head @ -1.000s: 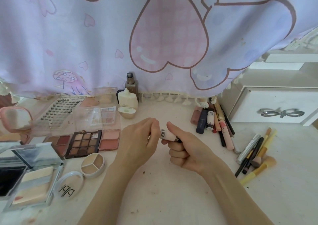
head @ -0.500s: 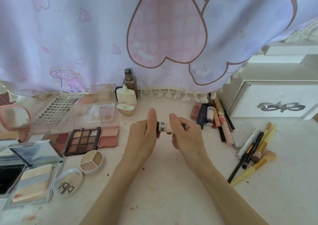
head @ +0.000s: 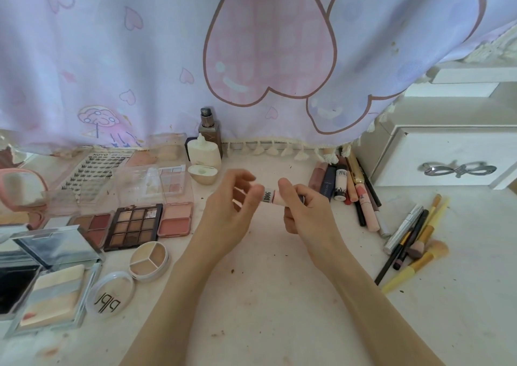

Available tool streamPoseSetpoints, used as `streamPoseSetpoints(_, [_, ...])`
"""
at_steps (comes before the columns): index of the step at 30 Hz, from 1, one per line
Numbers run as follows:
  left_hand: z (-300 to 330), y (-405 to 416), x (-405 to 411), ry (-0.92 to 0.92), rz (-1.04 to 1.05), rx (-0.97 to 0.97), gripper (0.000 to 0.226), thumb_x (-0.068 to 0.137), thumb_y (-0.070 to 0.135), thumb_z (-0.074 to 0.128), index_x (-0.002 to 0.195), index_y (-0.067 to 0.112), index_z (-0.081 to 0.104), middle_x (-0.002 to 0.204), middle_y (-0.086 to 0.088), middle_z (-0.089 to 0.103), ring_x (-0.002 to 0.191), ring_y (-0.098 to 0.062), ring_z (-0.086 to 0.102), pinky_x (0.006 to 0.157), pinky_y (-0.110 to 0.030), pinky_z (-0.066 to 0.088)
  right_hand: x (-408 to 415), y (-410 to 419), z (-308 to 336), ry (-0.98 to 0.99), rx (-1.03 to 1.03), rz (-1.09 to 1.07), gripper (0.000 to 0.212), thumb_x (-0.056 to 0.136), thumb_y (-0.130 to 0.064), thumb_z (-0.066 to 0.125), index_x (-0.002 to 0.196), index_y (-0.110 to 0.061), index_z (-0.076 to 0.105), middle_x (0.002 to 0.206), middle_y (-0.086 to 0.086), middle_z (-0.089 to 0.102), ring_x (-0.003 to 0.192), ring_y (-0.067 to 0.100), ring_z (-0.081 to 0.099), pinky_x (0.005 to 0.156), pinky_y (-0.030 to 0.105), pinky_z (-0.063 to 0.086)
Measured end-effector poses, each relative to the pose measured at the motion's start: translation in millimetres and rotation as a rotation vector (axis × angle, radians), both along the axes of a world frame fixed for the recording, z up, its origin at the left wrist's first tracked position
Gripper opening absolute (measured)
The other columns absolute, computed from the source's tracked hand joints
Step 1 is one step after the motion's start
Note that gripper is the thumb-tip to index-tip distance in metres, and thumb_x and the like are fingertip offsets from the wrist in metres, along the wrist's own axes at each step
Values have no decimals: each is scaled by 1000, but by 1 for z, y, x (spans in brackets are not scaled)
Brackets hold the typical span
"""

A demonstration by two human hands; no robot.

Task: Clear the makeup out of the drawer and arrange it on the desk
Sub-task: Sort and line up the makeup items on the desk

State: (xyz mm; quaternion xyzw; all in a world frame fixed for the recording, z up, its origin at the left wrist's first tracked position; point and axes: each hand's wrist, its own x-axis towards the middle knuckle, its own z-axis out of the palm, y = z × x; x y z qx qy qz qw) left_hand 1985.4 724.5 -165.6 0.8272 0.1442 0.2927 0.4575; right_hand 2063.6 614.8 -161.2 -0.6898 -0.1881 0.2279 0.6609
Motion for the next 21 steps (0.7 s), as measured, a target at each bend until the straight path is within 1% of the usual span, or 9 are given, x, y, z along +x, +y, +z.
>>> streamPoseSetpoints(1, [0, 0, 0, -27, -75, -50, 10, 85, 36, 53, 94, 34, 47, 87, 13, 58, 77, -6, 58, 65, -16, 47, 1, -1, 1, 26, 7, -11, 34, 93, -34, 52, 67, -13, 53, 38, -12, 34, 37, 5, 30, 44, 20, 27])
streamPoseSetpoints(2, [0, -1, 0, -54, -142, -71, 18, 86, 22, 60, 97, 31, 49, 90, 15, 58, 82, -6, 58, 67, -17, 48, 2, -2, 1, 58, 17, -20, 34, 93, -34, 53, 66, -13, 53, 39, -12, 33, 37, 6, 29, 43, 20, 26])
streamPoseSetpoints(4, [-3, -1, 1, -44, -165, -24, 24, 86, 6, 60, 92, 28, 53, 85, 16, 59, 78, -3, 57, 66, -15, 46, 4, -4, 1, 110, 44, -19, 34, 93, -32, 53, 66, -12, 51, 40, -12, 32, 37, 6, 28, 41, 19, 24])
streamPoseSetpoints(6, [-4, -1, 2, -2, -69, 45, 18, 91, 11, 53, 86, 28, 54, 73, 13, 58, 66, -1, 54, 61, -11, 42, 4, -2, 0, 116, 52, 2, 31, 93, -31, 53, 69, -11, 52, 41, -11, 33, 38, 6, 28, 42, 20, 24])
streamPoseSetpoints(9, [-4, 1, 2, 40, 20, -40, 13, 94, 24, 46, 83, 30, 49, 62, 9, 60, 56, -1, 53, 56, -10, 42, 4, -1, -1, 99, 48, 27, 25, 92, -29, 55, 81, -8, 56, 44, -11, 37, 39, 7, 30, 42, 19, 26])
streamPoseSetpoints(13, [-4, 1, 3, 15, -4, -128, 7, 92, 26, 49, 88, 32, 47, 64, 5, 60, 53, -2, 52, 56, -14, 43, 6, -3, -1, 166, 85, 8, 22, 92, -27, 56, 86, -6, 58, 50, -5, 38, 39, 7, 33, 40, 16, 28])
streamPoseSetpoints(16, [-4, 2, 3, 1, -33, -144, 15, 88, 20, 57, 91, 31, 49, 71, 5, 57, 59, -5, 52, 58, -19, 44, 8, -4, -2, 206, 95, -23, 19, 93, -27, 56, 88, -8, 59, 56, -1, 46, 43, 9, 42, 41, 16, 33])
streamPoseSetpoints(19, [-4, 5, 4, -28, -13, -166, 11, 90, 13, 54, 94, 24, 53, 70, 3, 55, 56, 0, 51, 55, -14, 41, 7, -4, -2, 201, 108, 24, 17, 92, -22, 57, 96, -6, 60, 63, 3, 56, 50, 11, 50, 47, 21, 34])
streamPoseSetpoints(21, [-4, 8, 5, -56, 50, -227, 6, 93, 17, 50, 94, 18, 56, 64, 3, 54, 52, 0, 50, 53, -11, 39, 6, -4, -1, 173, 79, 87, 12, 90, -16, 60, 98, -7, 60, 71, 5, 62, 58, 12, 54, 51, 23, 38])
